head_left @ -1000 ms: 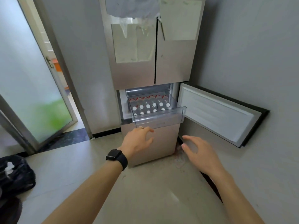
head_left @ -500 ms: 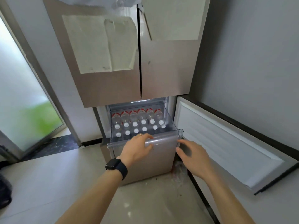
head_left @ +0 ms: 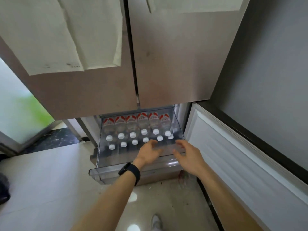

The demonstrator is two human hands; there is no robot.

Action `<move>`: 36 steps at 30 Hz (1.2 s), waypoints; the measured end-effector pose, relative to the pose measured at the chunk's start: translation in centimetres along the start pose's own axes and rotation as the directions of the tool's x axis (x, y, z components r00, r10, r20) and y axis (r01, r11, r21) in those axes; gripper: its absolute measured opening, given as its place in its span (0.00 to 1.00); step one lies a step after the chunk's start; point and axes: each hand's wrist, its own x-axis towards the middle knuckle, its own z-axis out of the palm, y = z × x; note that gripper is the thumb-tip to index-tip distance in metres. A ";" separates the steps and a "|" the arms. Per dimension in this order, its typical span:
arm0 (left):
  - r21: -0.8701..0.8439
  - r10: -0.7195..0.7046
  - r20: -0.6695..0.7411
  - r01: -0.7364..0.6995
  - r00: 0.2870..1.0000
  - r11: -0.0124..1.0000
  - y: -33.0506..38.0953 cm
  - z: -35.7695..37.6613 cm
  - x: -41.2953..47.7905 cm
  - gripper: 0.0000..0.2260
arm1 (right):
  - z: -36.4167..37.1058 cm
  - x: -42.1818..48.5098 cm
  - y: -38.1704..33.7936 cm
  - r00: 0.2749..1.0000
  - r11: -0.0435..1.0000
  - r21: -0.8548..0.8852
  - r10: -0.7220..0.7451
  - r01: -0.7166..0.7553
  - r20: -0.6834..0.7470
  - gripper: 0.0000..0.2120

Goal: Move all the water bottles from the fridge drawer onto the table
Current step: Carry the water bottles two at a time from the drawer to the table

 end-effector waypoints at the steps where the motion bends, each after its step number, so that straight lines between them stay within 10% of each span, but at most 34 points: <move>1: -0.065 -0.039 0.001 0.039 0.999 0.997 0.1 0.2 1.7 0.21 | 0.2 1.8 0.1 1.000 1.000 0.009 0.018 -0.018 0.000 0.22; 6: -0.377 -0.201 0.039 0.200 0.979 0.904 0.5 0.6 8.3 0.06 | 1.8 8.9 0.8 0.989 0.990 0.028 0.140 -0.141 0.038 0.22; 13: -0.667 -0.382 0.159 0.385 0.910 0.638 -1.2 2.5 15.3 0.21 | 4.4 16.6 3.6 0.934 0.928 0.143 0.321 -0.343 0.155 0.26; 18: -0.793 -0.392 0.135 0.337 0.910 0.508 -0.5 2.4 17.4 0.14 | 5.5 18.8 3.6 0.872 0.712 0.505 0.415 -0.488 0.258 0.06; 23: -0.791 -0.362 0.132 0.319 0.923 0.522 0.1 1.8 18.0 0.23 | 5.5 20.5 3.1 0.807 0.434 0.688 0.412 -0.581 0.422 0.20; 30: -0.603 -0.390 0.013 0.318 0.921 0.731 1.3 0.2 15.7 0.29 | 3.9 19.1 1.5 0.815 0.557 0.604 0.477 -0.570 0.329 0.19; 36: -0.122 -0.267 -0.176 0.248 0.947 0.961 -0.5 -1.8 10.4 0.30 | 0.1 13.8 1.4 0.922 0.923 -0.002 0.384 -0.384 0.049 0.25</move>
